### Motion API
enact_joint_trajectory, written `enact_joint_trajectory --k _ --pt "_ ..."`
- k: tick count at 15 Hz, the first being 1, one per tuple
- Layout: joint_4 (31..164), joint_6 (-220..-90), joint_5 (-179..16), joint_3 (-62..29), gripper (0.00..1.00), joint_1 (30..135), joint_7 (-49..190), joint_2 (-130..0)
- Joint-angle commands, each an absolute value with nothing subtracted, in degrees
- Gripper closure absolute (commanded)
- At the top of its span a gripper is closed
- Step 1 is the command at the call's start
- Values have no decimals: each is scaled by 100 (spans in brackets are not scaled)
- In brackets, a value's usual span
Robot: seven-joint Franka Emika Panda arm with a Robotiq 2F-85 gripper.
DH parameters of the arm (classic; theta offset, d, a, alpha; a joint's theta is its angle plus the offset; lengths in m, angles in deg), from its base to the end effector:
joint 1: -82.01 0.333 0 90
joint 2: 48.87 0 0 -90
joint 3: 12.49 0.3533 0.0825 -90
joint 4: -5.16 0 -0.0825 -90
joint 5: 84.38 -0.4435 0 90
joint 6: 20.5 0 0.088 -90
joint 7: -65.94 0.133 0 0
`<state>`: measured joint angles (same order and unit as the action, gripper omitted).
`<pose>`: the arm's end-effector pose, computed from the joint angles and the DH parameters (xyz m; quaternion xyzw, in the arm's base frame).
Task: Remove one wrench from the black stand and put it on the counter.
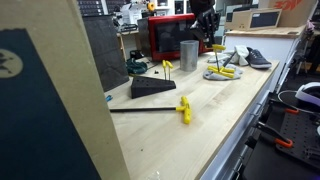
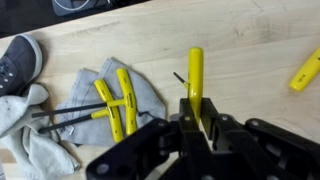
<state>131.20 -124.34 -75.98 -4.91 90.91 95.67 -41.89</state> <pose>0.5004 0.1322 0.3997 0.9842 -0.0889 -0.0924 0.1220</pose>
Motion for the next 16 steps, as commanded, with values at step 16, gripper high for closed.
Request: enact_joint_trajectory --k 16 --pt "13240 -10875 -4591 -515 96 8538 10843 -4433"
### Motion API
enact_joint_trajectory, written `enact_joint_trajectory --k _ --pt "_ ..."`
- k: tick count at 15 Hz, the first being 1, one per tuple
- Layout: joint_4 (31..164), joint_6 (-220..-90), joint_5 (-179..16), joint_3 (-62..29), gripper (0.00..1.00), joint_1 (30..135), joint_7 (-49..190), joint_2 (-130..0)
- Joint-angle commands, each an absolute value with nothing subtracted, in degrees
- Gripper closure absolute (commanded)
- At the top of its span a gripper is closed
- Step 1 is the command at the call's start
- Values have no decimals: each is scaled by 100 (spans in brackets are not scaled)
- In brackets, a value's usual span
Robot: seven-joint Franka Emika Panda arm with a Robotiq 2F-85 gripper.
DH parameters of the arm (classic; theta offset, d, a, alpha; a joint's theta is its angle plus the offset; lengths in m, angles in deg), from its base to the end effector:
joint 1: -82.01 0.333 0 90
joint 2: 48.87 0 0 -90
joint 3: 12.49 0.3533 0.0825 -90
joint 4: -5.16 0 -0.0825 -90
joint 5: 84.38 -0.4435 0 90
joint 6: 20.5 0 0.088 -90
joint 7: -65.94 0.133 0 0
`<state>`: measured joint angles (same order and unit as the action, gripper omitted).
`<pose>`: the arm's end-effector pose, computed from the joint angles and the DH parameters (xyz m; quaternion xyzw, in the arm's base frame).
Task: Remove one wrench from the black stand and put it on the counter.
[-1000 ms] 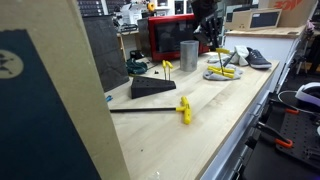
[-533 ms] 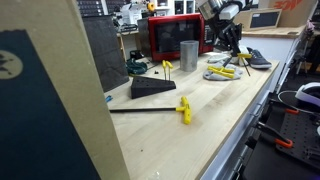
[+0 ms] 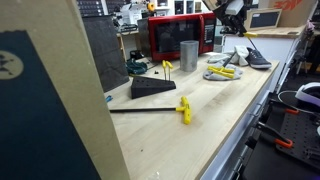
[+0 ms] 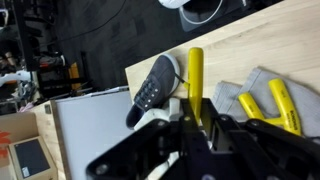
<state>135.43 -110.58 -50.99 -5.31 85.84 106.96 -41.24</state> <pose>0.4725 0.0178 0.3841 0.9060 -0.1618 -0.1183 0.3727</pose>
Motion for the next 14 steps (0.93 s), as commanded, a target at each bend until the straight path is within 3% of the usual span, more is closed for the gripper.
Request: enact_joint_trajectory --k 1,14 --pt "13172 -10897 -4406 -533 96 8536 10845 -4522" --pt "12478 -11808 -3624 -613 96 8796 11263 -5836"
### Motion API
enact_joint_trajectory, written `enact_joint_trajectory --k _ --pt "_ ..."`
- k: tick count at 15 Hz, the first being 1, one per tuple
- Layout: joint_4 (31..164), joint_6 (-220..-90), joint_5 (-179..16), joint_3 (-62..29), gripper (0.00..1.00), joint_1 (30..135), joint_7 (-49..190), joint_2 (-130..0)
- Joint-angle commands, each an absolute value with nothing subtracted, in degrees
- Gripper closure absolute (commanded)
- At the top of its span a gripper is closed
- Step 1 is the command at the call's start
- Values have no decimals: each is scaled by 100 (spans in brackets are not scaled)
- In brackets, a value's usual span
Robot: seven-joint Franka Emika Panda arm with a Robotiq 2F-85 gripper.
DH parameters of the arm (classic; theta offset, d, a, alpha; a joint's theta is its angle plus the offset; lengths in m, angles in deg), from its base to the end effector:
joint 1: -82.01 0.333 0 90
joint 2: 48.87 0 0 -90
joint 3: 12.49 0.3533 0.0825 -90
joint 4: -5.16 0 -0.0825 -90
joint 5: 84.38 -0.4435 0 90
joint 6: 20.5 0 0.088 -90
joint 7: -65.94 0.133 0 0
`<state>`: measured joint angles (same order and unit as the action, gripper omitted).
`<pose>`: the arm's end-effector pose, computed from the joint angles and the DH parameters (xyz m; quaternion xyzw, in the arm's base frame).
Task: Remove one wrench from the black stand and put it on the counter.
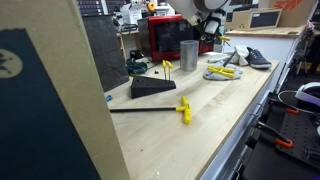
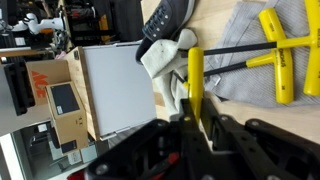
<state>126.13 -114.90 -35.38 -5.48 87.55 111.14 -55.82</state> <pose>0.5592 0.0266 0.3400 0.8815 -0.1008 -0.0450 0.4590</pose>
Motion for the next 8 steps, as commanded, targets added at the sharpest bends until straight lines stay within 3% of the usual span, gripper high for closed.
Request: enact_joint_trajectory --k 1,6,7,8 --pt "12481 -11940 -3620 -627 96 8799 11291 -5916" --pt "12543 -12420 -3757 -648 96 8865 11417 -6291" --pt "12580 -12469 -3792 -646 60 8883 11424 -6310" --pt "12601 -12513 -3834 -649 58 8895 11423 -6319"
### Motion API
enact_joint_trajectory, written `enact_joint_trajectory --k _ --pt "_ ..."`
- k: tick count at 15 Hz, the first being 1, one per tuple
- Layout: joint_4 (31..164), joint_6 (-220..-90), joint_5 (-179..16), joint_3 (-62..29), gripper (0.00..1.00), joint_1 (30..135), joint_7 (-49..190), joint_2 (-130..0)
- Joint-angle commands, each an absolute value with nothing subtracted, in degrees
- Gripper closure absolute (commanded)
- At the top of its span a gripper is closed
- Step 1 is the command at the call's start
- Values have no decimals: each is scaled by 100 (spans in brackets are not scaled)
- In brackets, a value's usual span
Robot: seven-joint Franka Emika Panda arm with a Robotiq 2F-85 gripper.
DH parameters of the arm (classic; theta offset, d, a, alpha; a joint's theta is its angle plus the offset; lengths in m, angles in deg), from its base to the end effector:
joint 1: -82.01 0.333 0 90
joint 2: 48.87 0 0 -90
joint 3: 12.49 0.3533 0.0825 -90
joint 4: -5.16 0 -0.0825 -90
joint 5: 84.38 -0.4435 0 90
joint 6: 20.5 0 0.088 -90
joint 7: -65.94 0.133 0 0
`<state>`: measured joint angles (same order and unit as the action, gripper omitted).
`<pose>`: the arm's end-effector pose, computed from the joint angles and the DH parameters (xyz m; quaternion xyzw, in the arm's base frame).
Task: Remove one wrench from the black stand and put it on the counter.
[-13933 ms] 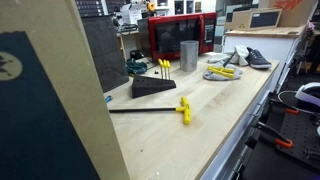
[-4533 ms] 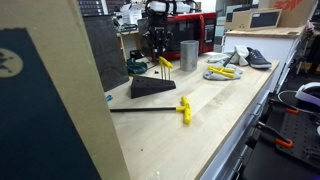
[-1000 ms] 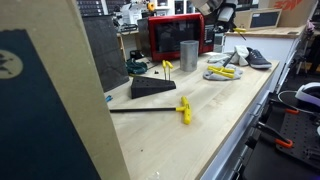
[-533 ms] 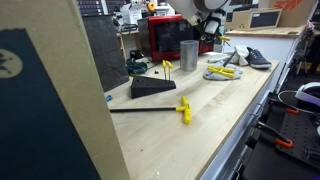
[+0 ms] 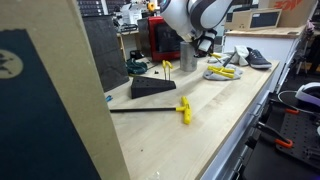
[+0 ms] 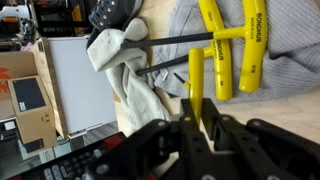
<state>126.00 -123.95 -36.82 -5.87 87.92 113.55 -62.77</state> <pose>0.5728 0.0449 0.2670 0.9049 -0.0787 -0.0408 0.4163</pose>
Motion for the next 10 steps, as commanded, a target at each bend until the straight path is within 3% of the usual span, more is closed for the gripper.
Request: enact_joint_trajectory --k 1,7,10 --pt "12638 -12537 -3883 -649 52 8908 11402 -6275" --pt "12799 -12889 -4985 -591 6 8860 11061 -5592" --pt "12902 -13142 -5962 -608 0 8855 10799 -5028"
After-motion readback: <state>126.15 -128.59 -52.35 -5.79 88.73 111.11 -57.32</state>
